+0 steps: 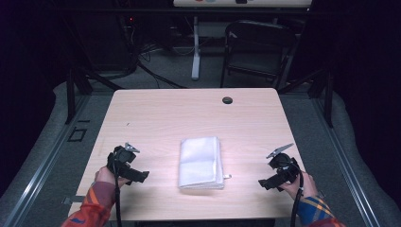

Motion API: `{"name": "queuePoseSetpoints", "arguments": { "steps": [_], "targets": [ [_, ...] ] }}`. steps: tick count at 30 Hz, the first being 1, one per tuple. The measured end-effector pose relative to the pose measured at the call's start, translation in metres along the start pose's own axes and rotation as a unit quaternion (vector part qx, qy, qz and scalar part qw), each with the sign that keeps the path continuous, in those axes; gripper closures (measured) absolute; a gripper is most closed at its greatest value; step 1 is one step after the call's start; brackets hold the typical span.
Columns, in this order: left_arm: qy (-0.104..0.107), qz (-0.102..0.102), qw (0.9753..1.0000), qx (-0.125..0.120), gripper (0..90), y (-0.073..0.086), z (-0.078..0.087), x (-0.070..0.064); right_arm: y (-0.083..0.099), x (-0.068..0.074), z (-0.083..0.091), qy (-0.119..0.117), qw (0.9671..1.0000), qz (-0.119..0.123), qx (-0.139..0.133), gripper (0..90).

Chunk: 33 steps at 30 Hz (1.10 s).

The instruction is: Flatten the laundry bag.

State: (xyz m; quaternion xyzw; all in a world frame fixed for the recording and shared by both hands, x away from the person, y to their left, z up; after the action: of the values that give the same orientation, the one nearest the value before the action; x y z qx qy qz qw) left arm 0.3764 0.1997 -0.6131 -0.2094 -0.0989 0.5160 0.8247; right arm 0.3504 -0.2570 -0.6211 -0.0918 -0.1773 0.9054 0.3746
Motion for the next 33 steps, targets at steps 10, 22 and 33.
{"name": "queuePoseSetpoints", "arguments": {
  "steps": [10,22,33],
  "targets": [
    [0.008,-0.010,0.9999,-0.011,0.0,-0.004,0.003,-0.007,-0.002,0.002,-0.003,-0.001,1.0000,-0.006,-0.003,1.2],
    [0.067,-0.047,0.9960,-0.036,0.2,-0.017,0.008,-0.050,-0.004,0.007,-0.006,-0.017,0.9999,-0.003,0.003,1.8],
    [0.098,-0.110,0.9879,-0.050,0.1,-0.033,0.003,-0.098,-0.007,0.010,-0.006,-0.025,0.9996,0.004,0.009,2.3]
  ]
}}
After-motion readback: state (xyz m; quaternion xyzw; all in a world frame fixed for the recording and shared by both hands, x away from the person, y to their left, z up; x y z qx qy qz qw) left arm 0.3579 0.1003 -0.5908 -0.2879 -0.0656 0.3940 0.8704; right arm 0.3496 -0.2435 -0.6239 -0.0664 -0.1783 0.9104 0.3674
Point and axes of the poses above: each handheld gripper's, and its own axes: z roughly backward along the jaws, y roughly out of its underside, x roughly to its left, the point moved 10 cm from there along -z, roughly forward along the jaws, and after that the axes turned 9 degrees about z, right-handed, at the moved point
